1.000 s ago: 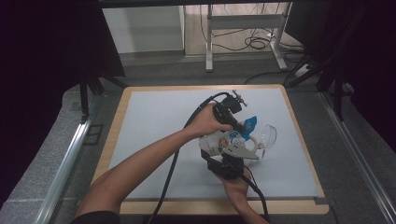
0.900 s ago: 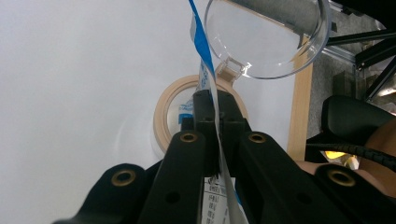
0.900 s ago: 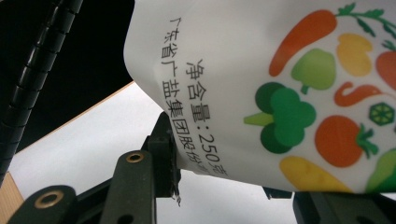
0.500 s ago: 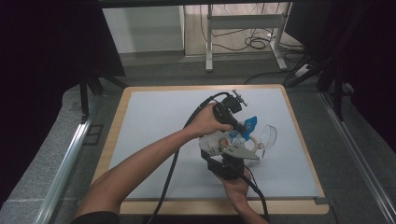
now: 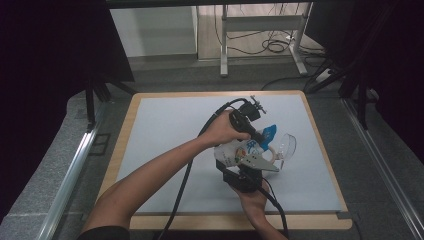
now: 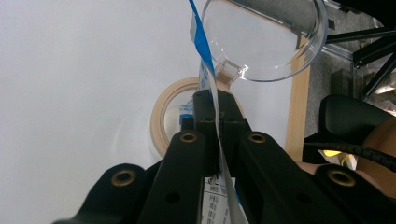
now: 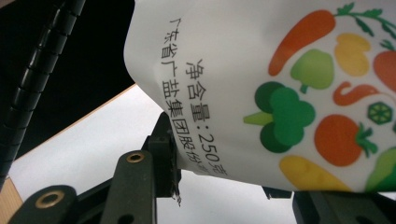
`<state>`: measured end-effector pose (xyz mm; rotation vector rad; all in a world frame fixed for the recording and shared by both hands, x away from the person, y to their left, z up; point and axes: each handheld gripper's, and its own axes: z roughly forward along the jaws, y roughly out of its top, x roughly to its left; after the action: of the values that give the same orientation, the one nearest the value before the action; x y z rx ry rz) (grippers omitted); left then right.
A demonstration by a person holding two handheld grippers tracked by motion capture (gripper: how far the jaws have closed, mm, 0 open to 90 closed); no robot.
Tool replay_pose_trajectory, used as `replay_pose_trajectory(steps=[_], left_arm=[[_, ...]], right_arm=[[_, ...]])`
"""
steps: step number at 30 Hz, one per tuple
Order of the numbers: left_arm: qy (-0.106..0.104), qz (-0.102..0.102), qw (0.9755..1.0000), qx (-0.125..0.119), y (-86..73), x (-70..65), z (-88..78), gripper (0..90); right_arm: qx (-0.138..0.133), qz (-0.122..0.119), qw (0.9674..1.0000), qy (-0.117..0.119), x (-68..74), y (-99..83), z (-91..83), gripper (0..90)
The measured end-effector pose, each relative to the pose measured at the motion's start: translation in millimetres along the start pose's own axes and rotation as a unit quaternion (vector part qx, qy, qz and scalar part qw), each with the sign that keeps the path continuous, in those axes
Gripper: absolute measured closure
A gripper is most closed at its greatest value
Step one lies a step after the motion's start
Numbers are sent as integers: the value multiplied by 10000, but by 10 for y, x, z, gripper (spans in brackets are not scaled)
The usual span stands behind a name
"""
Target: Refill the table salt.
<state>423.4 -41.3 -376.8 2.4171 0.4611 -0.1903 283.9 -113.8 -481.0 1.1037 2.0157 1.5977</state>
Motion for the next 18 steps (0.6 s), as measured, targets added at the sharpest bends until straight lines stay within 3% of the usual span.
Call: replay_pose_trajectory(steps=[8,13,18], left_arm=[[-6,-5,10000,23,-12,11,11,899],[-9,8,10000,25,-7,8,10,900],[11,-35,10000,13,-5,14,28,900]], right_arm=[[37,-99,9999,-36,2,-21,4,565],[3,-309,9994,-131,31,-6,-7,564],[19,-307,9995,-110,19,-6,-2,562]])
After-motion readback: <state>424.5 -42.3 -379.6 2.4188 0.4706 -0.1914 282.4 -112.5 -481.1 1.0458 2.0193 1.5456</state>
